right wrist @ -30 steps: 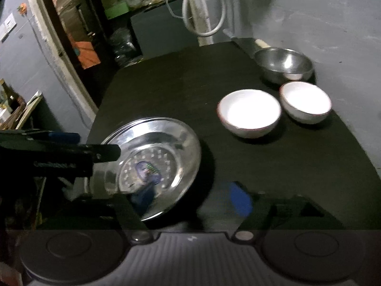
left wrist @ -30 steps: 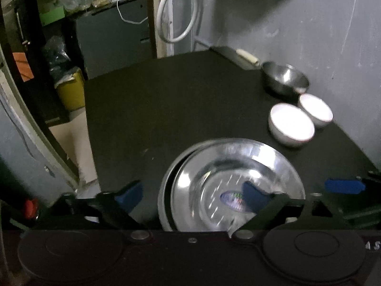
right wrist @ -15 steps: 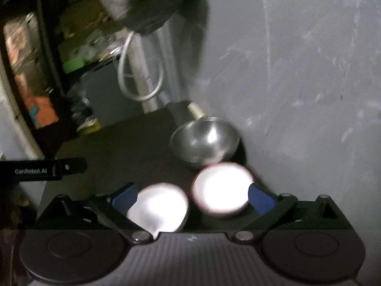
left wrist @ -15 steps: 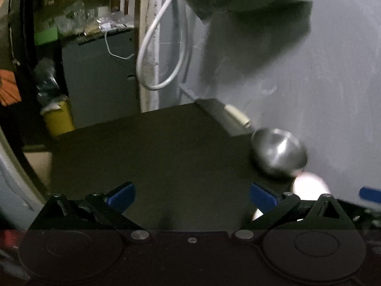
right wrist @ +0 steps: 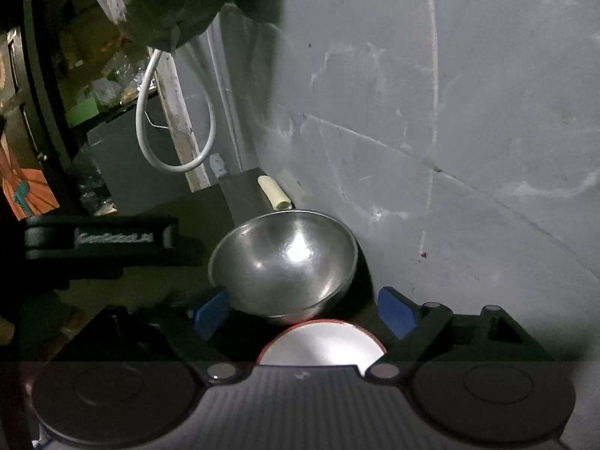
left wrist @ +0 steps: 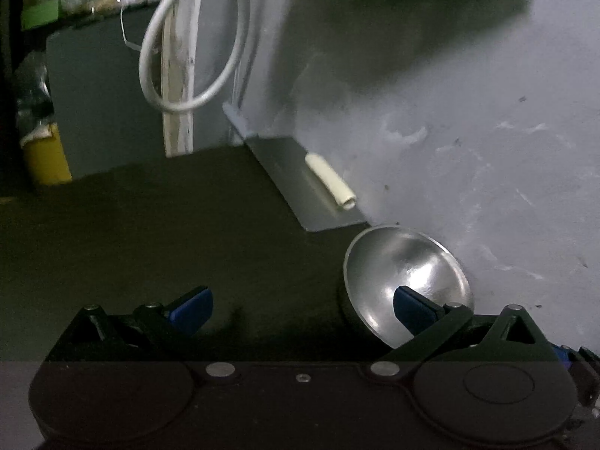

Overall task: Organize plates and bowls
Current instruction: 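Move both grippers to the steel mixing bowl and grip its rim, then lift the steel bowl with both grippers and carry it toward the plate stack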

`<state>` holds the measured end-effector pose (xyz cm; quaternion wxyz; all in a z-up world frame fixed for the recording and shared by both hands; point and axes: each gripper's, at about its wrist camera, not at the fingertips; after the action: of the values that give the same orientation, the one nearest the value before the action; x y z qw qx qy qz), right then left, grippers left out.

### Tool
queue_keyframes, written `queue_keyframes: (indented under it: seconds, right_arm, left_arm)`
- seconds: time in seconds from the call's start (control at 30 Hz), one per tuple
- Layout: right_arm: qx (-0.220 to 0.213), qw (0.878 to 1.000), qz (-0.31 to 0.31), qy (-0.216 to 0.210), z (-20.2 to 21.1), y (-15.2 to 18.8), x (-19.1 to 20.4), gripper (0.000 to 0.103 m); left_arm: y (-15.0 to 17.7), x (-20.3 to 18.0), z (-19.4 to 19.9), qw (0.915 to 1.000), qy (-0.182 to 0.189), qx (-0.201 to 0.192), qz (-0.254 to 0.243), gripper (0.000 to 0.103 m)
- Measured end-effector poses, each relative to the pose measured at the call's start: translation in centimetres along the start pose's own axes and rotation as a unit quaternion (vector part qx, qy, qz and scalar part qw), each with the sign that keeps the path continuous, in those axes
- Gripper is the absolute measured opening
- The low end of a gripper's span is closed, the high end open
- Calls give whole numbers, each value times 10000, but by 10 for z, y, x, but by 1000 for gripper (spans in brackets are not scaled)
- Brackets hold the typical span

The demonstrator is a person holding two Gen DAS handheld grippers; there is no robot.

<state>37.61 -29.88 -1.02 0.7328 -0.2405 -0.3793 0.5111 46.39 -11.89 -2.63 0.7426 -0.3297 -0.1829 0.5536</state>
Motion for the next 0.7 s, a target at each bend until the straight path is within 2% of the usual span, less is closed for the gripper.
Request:
queue_keyframes:
  seconds: [0.13, 0.23, 0.3, 0.37, 0.43, 0.57, 0.63, 0.7]
  right_arm:
    - [71, 9999, 69, 85, -14, 0, -1, 81]
    - [171, 9998, 34, 128, -23, 0, -4, 76]
    - [204, 9997, 15, 114, -26, 1, -6, 74]
    - [217, 9997, 39, 84, -28, 1, -8, 72]
    - [230, 9997, 95, 56, -30, 1, -9, 69]
    - [242, 9995, 177, 74, -33, -2, -11, 54]
    - [257, 9995, 172, 56, -34, -2, -12, 46]
    - [245, 9995, 184, 32, -34, -2, -12, 40]
  left_arm:
    - [-2, -3, -14, 10000, 16, 43, 64, 102]
    - [-4, -8, -23, 9999, 89, 133, 25, 95]
    - [-4, -10, -30, 9998, 87, 192, 22, 86]
    - [-4, -10, -34, 9995, 151, 257, 67, 72]
    - [-4, -10, -38, 9992, 219, 328, 100, 64]
    - [-4, -8, -43, 9986, 287, 399, 178, 42]
    - [-5, -5, -45, 9982, 370, 404, 242, 37]
    - [-5, -4, -46, 9976, 517, 376, 281, 25]
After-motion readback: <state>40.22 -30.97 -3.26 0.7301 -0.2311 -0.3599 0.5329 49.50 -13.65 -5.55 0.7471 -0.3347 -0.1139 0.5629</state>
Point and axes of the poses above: each gripper's, at about its wrist camera, not at the fingertips, and z roughly against the way its jaws point, x to its left, y to its underside, and after that the axes turned 10 degrees about -z, right-handed
